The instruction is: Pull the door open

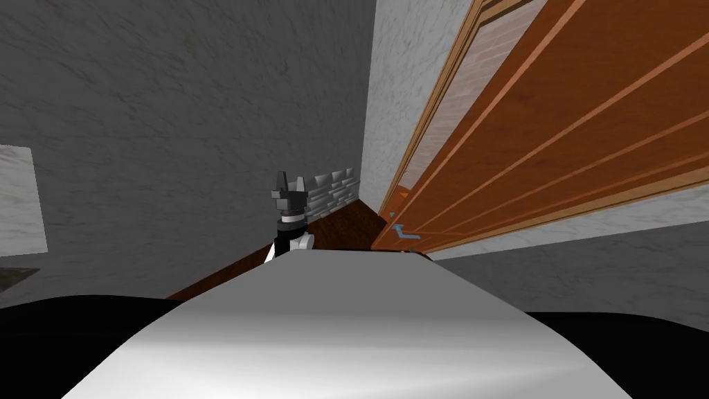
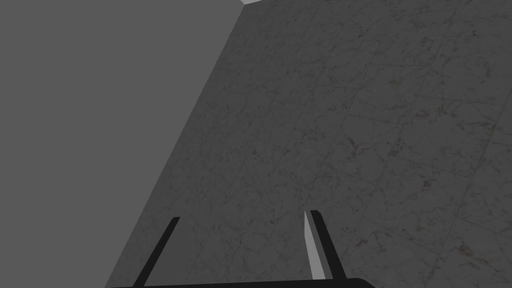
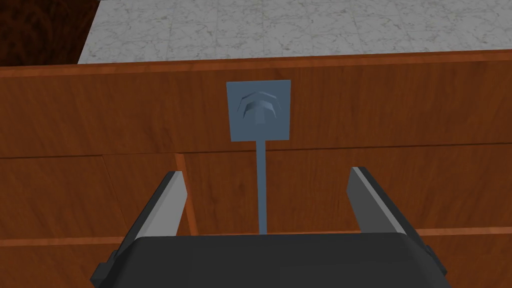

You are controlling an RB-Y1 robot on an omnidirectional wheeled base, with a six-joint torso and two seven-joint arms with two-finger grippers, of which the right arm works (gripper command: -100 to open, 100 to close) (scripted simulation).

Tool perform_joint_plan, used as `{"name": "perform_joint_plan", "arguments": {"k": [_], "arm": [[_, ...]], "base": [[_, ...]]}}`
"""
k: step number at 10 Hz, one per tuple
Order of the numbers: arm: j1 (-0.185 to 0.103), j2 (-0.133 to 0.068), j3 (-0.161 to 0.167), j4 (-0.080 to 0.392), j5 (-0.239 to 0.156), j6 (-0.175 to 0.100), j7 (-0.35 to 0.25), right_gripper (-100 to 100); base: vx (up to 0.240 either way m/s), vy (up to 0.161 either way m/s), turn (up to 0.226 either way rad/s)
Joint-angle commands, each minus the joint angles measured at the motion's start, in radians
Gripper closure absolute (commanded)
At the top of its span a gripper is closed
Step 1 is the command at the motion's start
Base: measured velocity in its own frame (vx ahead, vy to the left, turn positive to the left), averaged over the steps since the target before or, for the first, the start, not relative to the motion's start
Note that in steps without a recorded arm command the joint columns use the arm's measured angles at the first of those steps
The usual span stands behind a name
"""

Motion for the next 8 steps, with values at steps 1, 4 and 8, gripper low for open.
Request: {"name": "perform_joint_plan", "arguments": {"k": [1, 4, 8], "arm": [[0.005, -0.006, 0.003, -0.028, -0.006, 0.015, 0.011, -100], [0.027, -0.020, 0.019, -0.121, -0.034, 0.067, 0.059, -100], [0.011, -0.021, -0.001, -0.124, -0.050, 0.102, 0.058, -100]], "base": [[-0.040, -0.030, -0.063], [-0.064, -0.046, -0.166], [-0.026, -0.036, -0.015]]}}
